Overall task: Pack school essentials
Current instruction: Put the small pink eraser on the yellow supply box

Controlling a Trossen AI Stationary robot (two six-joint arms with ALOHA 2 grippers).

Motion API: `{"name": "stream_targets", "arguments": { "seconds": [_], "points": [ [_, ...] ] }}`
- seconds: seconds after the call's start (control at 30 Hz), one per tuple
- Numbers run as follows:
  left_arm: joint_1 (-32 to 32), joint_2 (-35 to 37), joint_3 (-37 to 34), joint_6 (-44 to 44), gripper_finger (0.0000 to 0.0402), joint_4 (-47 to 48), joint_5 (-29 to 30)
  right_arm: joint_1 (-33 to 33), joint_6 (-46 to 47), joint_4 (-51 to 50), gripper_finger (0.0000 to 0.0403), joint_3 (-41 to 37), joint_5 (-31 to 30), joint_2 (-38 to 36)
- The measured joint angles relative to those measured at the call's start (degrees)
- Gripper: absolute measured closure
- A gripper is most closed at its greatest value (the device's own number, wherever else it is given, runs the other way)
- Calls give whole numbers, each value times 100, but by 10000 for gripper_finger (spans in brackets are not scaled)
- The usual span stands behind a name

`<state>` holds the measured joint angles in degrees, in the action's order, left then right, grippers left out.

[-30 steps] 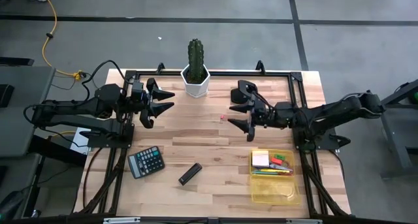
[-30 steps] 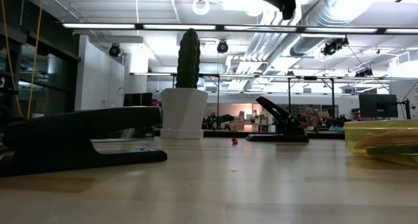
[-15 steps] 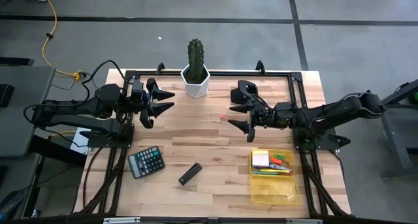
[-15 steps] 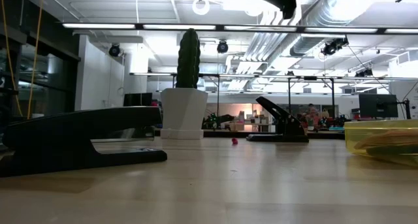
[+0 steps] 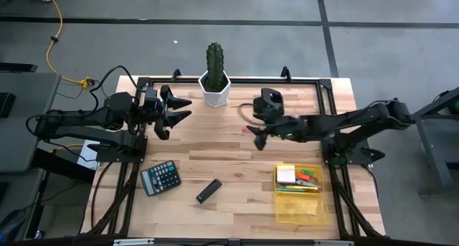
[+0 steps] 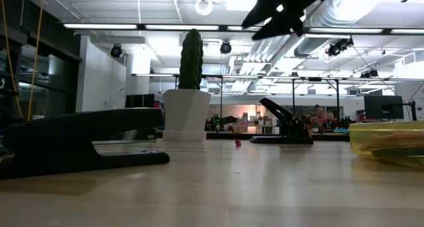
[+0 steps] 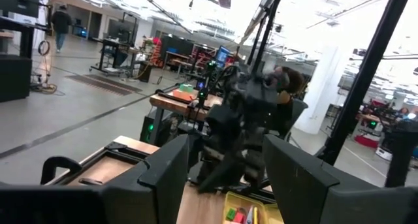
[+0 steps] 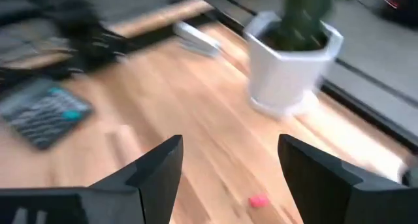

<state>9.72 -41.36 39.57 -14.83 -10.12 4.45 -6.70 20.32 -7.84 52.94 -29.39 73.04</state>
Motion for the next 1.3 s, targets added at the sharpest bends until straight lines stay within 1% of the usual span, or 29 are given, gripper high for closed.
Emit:
{"name": "stream_targets", "arguments": {
  "seconds": [0.03, 0.1, 0.17, 0.27, 0.37, 0.43, 0.7, 0.87, 1.03, 1.2, 1.3],
  "points": [
    [0, 0, 0, 0, 216, 1, 26, 0, 233, -336, 160, 237, -184, 227],
    [0, 0, 0, 0, 216, 1, 70, 21, 1007, -946, 160, 672, -490, 672],
    [0, 0, 0, 0, 216, 1, 74, 82, 1688, -1373, 160, 1034, -537, 1111],
    [0, 0, 0, 0, 216, 3, 73, 167, 2203, -1504, 160, 1407, -433, 1712],
    [0, 0, 0, 0, 216, 3, 72, 225, 2365, -1543, 160, 1693, -113, 2228],
    [0, 0, 0, 0, 216, 3, 75, 286, 2647, -1690, 160, 1874, 62, 2570],
    [0, 0, 0, 0, 216, 3, 74, 793, 4309, -3028, 160, 2568, 76, 3806],
    [0, 0, 0, 0, 216, 3, 72, 1055, 4423, -2979, 160, 2773, 611, 4388],
    [0, 0, 0, 0, 216, 3, 72, 1120, 4609, -2993, 160, 2812, 751, 4670],
    [0, 0, 0, 1, 216, 3, 72, 1121, 4735, -3007, 160, 2812, 809, 4687],
    [0, 0, 0, 127, 216, 5, 72, 1147, 4732, -3019, 171, 2812, 792, 4690]
  ]
}}
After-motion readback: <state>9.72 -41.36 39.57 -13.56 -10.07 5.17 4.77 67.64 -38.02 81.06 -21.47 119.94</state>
